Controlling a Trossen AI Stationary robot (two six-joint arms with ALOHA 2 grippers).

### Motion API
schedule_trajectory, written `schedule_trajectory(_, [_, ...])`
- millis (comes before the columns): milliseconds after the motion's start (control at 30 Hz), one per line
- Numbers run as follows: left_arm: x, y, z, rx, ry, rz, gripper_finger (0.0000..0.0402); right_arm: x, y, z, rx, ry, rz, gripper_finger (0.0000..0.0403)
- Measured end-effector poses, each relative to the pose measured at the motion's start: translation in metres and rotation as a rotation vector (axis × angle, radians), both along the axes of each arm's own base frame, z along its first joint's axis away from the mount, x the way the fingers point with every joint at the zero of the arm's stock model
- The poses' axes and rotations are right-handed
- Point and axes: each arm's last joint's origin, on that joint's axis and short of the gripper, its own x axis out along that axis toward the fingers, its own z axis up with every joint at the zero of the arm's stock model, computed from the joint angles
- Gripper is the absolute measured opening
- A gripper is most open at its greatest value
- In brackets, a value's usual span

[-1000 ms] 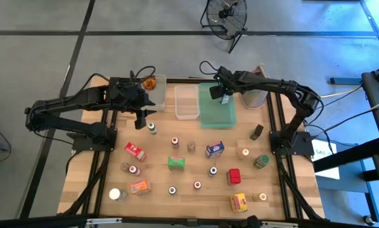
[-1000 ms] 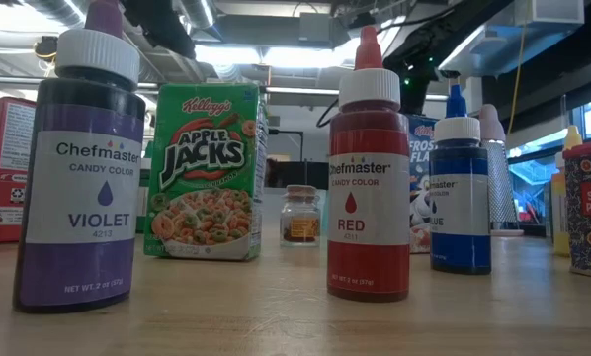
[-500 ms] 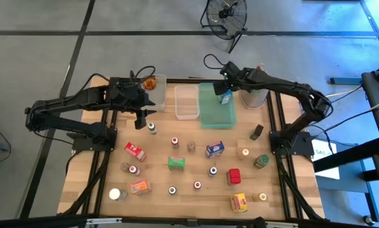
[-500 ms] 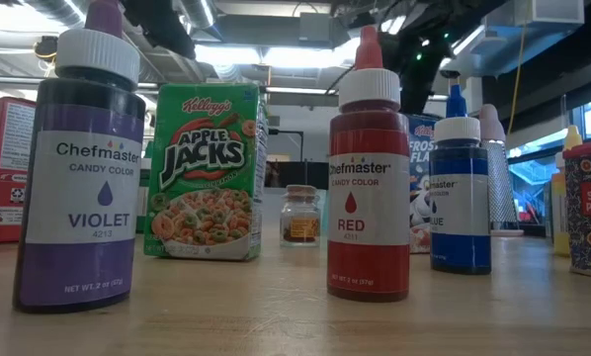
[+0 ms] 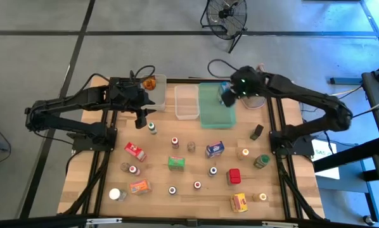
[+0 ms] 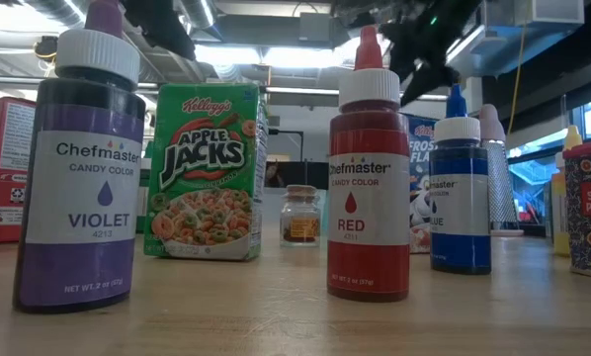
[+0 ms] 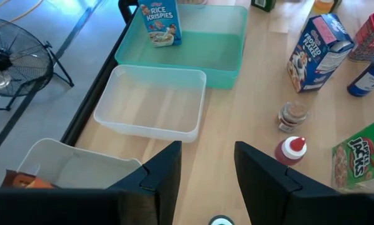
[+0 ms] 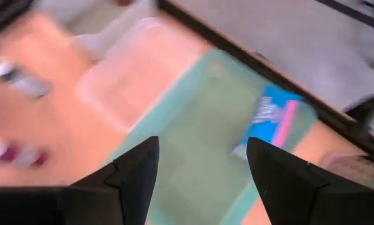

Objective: Pick & Place Kitchen Items
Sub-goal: Put the top yellow food coloring bottle into the transparent bin

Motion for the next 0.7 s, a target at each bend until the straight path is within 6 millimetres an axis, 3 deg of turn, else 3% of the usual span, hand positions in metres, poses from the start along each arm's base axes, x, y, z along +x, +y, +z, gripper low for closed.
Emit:
schedule_trajectory(233, [0.000,0.000,0.000,-0.009,-0.006,0.009,0.0143,-0.020,0.041,0.014,0.010,0.020,0.186,0.0245])
schedule_trajectory(467, [0.000,0.000,0.001,-0.026,-0.019,0.026,0.0143,-0.034,0.072,0.003,0.213,0.205,0.349,0.0244])
schedule_trajectory(700, [0.001,0.001,0.002,-0.026,-0.043,0.061,0.0143,-0.040,0.098,-0.002,0.236,0.313,0.460,0.0244])
